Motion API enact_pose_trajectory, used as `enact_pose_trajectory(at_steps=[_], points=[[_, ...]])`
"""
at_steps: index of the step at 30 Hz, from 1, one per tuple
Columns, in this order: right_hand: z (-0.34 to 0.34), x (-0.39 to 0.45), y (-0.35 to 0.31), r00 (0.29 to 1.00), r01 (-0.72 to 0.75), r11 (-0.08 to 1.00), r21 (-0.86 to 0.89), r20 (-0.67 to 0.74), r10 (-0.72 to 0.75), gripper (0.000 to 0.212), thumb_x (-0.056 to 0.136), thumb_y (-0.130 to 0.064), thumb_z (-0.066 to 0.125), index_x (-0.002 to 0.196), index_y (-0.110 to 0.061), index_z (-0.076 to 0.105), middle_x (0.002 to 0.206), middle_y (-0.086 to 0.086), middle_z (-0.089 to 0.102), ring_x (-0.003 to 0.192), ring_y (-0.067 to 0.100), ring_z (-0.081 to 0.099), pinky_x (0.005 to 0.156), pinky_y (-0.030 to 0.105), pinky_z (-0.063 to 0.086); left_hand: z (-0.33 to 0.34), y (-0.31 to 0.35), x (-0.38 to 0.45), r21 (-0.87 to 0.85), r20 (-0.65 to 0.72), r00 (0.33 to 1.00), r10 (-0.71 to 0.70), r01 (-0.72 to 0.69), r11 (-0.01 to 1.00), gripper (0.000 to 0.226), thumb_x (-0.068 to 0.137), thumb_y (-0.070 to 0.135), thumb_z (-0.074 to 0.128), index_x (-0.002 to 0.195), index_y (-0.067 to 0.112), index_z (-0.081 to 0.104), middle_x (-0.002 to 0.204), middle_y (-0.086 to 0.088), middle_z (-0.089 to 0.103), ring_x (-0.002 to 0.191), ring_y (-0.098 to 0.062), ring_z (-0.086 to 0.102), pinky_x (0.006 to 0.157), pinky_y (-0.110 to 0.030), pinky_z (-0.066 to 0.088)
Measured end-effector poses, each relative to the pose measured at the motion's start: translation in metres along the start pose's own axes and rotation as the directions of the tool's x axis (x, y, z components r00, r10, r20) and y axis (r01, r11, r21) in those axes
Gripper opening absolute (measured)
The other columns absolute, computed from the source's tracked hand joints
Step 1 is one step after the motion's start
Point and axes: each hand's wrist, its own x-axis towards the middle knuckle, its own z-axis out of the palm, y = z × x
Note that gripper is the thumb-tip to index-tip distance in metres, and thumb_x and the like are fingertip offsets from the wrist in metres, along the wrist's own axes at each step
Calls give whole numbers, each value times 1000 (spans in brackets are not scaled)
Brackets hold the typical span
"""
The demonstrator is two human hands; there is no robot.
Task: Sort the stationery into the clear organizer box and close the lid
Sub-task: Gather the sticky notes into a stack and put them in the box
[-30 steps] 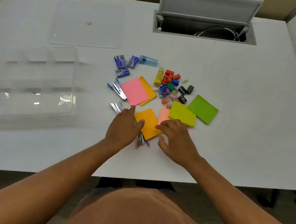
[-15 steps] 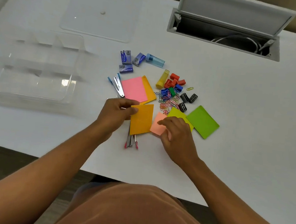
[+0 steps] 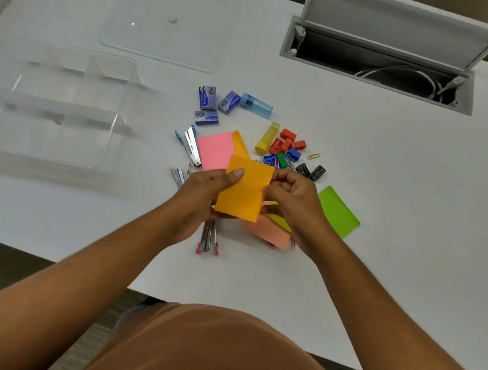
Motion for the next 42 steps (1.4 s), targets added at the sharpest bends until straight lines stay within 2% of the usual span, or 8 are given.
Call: enact_pose_trajectory(at_steps=[5, 8, 12, 15, 19, 27, 38, 42], points=[[-9, 2, 6, 997, 72, 962, -262, 33, -66, 18, 92, -9, 68, 105, -22, 68, 80, -2, 72, 73, 14, 69, 62, 28, 57, -8, -13, -2, 131, 64, 997, 34, -42, 990, 47, 92, 22, 73, 137, 19, 62, 120, 1, 76, 99, -23, 77, 69, -36, 65], [-15, -1, 22, 965, 220, 652, -726, 65, -253, 14, 88, -34, 75, 96, -27, 66, 83, -8, 64, 75, 7, 58, 66, 24, 46, -12, -13, -1, 141, -96, 986, 134, -120, 983, 43, 97, 18, 69, 139, 19, 57, 117, 5, 73, 94, -20, 76, 64, -30, 64], [-7, -16, 51, 925, 301, 136, -944, 253, -284, 54, 73, -55, 82, 110, -19, 67, 107, 2, 59, 97, 24, 51, 79, 39, 48, -20, -15, 3, 159, -217, 957, 190, -157, 975, 49, 102, 19, 62, 149, 21, 47, 139, -6, 60, 114, -33, 67, 75, -40, 66], [0, -20, 63, 895, 320, 39, -947, 289, -339, 42, 79, -45, 80, 106, -14, 70, 105, 6, 60, 95, 27, 52, 71, 40, 51, -20, -17, 5, 105, -246, 954, 169, -147, 983, 52, 103, 21, 59, 152, 25, 41, 145, -5, 54, 117, -35, 65, 73, -37, 66], [2, -23, 63, 825, 342, 114, -933, 240, -511, 12, 84, -17, 75, 76, -9, 71, 79, 6, 60, 79, 27, 57, 51, 32, 43, -16, -21, 4, 83, -259, 945, 198, -182, 980, 50, 105, 20, 57, 150, 28, 39, 141, 0, 51, 103, -19, 66, 61, -26, 62], [12, -28, 13, 807, 316, 709, -631, -215, -551, 4, 87, -18, 76, 88, -18, 72, 66, -10, 64, 65, 10, 61, 58, 14, 48, 6, -33, -4, 151, -147, 943, 297, -275, 949, 41, 108, 18, 51, 138, 44, 43, 128, 14, 63, 107, -13, 70, 72, -28, 63], [58, -25, 11, 884, 330, 830, -450, -160, -438, 19, 103, -28, 59, 97, -18, 73, 84, -7, 73, 76, 10, 69, 68, 28, 56, 18, -30, -15, -140, -23, 990, 138, -140, 980, 39, 102, 45, 52, 136, 29, 59, 126, -4, 73, 115, -28, 71, 77, -40, 63], [45, -25, 12, 917, 302, 935, -188, -211, -339, 15, 102, -13, 56, 102, -14, 71, 92, -1, 74, 85, 16, 73, 74, 37, 63, 6, -31, -11, -136, -60, 991, 118, -125, 983, 48, 103, 13, 60, 145, 32, 49, 137, -4, 64, 108, -34, 74, 70, -44, 64]])
